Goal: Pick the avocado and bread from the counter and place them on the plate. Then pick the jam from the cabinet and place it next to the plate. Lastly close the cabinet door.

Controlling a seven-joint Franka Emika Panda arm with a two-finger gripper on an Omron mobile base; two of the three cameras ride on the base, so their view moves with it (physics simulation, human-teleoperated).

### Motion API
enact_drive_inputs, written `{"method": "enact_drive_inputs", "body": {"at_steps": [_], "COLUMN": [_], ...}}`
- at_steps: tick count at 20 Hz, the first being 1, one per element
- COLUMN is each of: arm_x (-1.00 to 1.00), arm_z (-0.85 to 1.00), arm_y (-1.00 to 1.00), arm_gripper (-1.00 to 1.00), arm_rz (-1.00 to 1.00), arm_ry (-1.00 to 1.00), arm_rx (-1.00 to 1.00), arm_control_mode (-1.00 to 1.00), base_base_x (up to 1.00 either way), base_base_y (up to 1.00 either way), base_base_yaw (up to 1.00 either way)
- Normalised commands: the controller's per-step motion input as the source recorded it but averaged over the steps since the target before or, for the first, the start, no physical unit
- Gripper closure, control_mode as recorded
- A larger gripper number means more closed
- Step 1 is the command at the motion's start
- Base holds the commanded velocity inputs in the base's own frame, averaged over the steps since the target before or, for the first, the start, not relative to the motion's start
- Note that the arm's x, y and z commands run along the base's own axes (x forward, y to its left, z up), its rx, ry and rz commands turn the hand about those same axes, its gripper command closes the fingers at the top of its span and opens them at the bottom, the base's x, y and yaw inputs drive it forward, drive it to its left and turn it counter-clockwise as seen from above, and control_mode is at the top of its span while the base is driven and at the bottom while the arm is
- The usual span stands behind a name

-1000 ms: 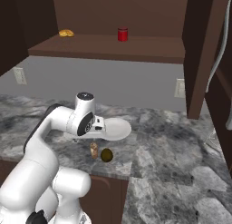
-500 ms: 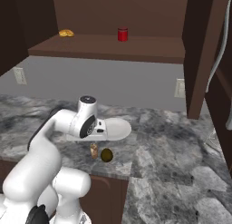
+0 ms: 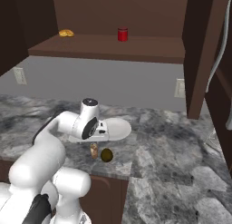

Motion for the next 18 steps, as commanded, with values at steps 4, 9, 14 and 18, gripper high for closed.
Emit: {"method": "enact_drive_inputs", "body": {"at_steps": [4, 9, 14, 18], "arm_x": [0.2, 0.18, 0.18, 0.13], "arm_z": [-0.17, -0.16, -0.19, -0.23], "arm_y": [-0.01, -0.01, -0.01, -0.03], "arm_gripper": [-1.0, -1.0, -1.0, -1.0], "arm_rz": [0.03, 0.03, 0.03, 0.03], "arm_ry": [0.0, 0.0, 0.0, 0.0], "arm_rx": [0.0, 0.0, 0.0, 0.0], "arm_control_mode": [-1.0, -1.0, -1.0, -1.0], "base_base_x": [0.0, 0.0, 0.0, 0.0], "base_base_y": [0.0, 0.0, 0.0, 0.0], "base_base_yaw": [0.0, 0.0, 0.0, 0.0]}}
